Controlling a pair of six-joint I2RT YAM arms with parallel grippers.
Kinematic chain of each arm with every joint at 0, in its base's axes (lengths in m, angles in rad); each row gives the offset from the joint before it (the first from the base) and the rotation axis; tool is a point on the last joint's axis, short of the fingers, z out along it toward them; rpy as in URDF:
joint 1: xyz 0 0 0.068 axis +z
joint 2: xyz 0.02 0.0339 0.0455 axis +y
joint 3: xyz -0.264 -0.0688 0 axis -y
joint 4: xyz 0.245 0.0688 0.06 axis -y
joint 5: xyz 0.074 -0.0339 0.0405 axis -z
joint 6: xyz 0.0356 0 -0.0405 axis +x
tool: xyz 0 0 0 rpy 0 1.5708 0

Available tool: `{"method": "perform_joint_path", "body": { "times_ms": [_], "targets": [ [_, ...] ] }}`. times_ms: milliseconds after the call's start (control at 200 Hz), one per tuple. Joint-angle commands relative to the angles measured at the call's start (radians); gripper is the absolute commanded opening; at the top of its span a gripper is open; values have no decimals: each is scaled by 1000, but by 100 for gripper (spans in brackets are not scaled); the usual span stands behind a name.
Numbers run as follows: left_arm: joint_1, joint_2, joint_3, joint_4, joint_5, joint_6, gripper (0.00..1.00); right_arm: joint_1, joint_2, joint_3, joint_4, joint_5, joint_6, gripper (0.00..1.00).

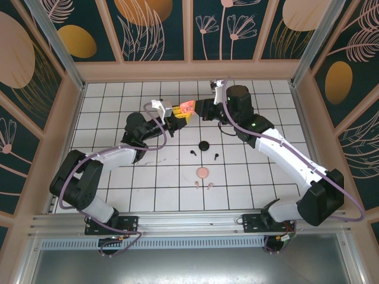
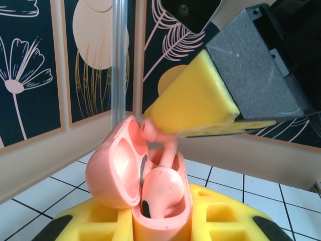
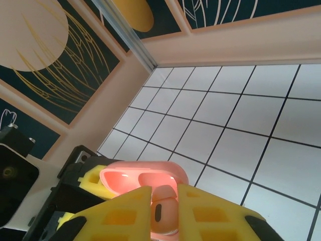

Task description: Insert the wireless bluetooth earbuds into the charging case

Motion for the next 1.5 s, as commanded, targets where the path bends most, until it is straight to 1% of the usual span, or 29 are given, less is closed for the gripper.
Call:
{"method": "perform_joint_path", "body": {
  "times_ms": [0,170,320,541,686,936,1491],
  "targets": [
    [-7,15,28,12,5,-1,0,1,-20,57,-17,27,-36,16],
    [-7,16,30,3,-1,6,0,3,-24,89,-52,49,-64,16],
    [-7,14,38,-54,-5,45,0,2,-23,122,-110,83,-126,16],
    [-7,3,67,-190,-13,136,0,14,-27,158,-181,144,-241,15],
    [-7,-10,90,-299,-22,219,0,32,-37,164,-212,187,-311,14],
    [-7,-37,133,-450,-31,336,0,62,-35,147,-233,240,-369,13],
    [-7,-77,157,-500,11,375,0,110,-16,89,-231,345,-430,13]
  ]
}}
